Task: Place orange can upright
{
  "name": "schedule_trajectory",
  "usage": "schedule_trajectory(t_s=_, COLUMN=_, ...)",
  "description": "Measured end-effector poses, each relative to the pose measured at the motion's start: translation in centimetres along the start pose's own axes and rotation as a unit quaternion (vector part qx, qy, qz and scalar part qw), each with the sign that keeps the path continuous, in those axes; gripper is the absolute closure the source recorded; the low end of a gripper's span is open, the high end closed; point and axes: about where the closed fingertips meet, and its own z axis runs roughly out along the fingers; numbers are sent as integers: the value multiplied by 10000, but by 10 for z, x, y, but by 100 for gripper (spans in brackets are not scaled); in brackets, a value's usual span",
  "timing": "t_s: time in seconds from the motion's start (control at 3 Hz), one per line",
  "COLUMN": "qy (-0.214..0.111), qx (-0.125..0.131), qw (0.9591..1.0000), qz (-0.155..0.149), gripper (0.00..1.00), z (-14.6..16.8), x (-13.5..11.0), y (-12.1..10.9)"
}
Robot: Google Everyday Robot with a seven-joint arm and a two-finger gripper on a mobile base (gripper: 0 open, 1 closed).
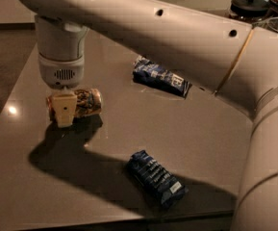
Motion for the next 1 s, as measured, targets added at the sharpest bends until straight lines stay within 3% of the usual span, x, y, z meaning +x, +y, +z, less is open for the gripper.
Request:
schedule_trajectory(t_s=0.33, qy=-1254, qx=-85, qw=9918, qz=222, gripper=100, z=-29, x=6, y=-13)
schedule_trajectory(t_s=0.67, qy=-2102, qx=-64, qw=9768, qz=400, gripper=100, z=-48, x=13, y=-19)
schedule_trajectory(t_s=1.0, qy=-2811, qx=85, qw=9580, qz=568, gripper=100, z=-60, x=20, y=-20)
